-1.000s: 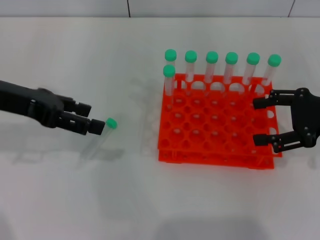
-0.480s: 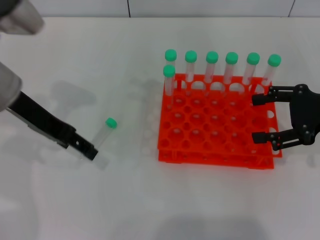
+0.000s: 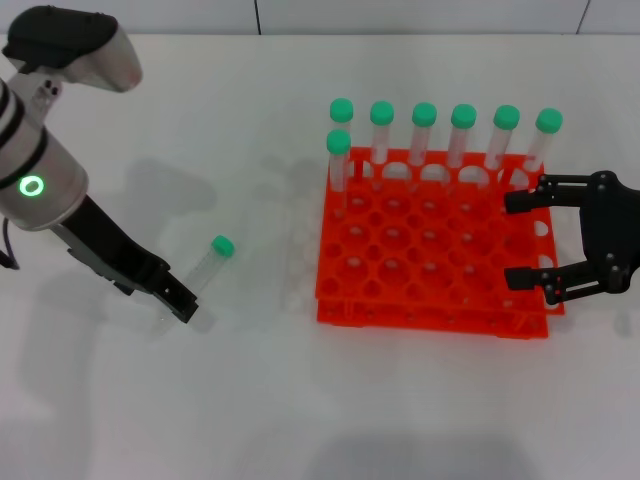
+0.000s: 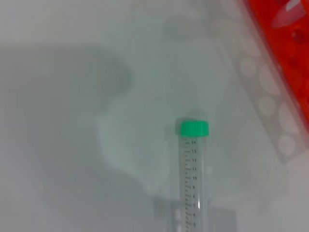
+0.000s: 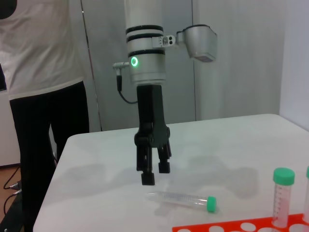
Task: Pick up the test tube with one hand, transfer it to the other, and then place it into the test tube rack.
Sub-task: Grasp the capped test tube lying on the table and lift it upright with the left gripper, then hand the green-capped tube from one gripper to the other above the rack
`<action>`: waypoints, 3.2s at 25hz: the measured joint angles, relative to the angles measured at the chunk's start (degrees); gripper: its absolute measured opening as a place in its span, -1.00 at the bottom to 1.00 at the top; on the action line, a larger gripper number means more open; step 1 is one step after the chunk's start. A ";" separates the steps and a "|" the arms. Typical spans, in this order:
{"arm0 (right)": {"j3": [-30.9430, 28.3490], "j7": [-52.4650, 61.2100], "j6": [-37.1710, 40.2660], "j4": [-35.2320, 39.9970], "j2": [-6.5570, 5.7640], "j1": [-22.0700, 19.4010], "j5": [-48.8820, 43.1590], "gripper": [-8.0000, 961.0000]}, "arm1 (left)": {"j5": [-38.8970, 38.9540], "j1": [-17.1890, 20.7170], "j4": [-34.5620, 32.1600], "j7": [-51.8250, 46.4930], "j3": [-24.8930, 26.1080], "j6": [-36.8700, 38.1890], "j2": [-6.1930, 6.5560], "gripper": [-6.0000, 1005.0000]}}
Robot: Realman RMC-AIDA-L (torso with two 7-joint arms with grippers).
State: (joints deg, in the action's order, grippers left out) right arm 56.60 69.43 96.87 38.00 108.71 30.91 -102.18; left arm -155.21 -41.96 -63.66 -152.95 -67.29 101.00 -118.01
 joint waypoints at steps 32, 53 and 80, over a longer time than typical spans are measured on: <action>0.00 -0.09 -0.46 -0.04 0.97 -0.15 0.01 0.82 | -1.07 0.31 5.35 -0.43 -4.59 -6.67 -1.08 0.16; 0.00 -0.08 -1.24 -0.04 1.31 -0.09 -0.04 0.82 | -1.13 -0.57 7.83 -0.48 -5.22 -9.18 -1.08 -0.52; -1.69 -0.07 -0.76 0.68 2.62 -1.03 1.50 0.82 | 44.51 14.55 -8.20 43.63 1.10 -34.57 -0.58 -0.60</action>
State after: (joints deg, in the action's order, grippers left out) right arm 54.92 69.36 96.11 38.68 111.33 29.88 -100.68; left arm -110.70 -27.41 -71.86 -109.32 -66.20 66.43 -118.59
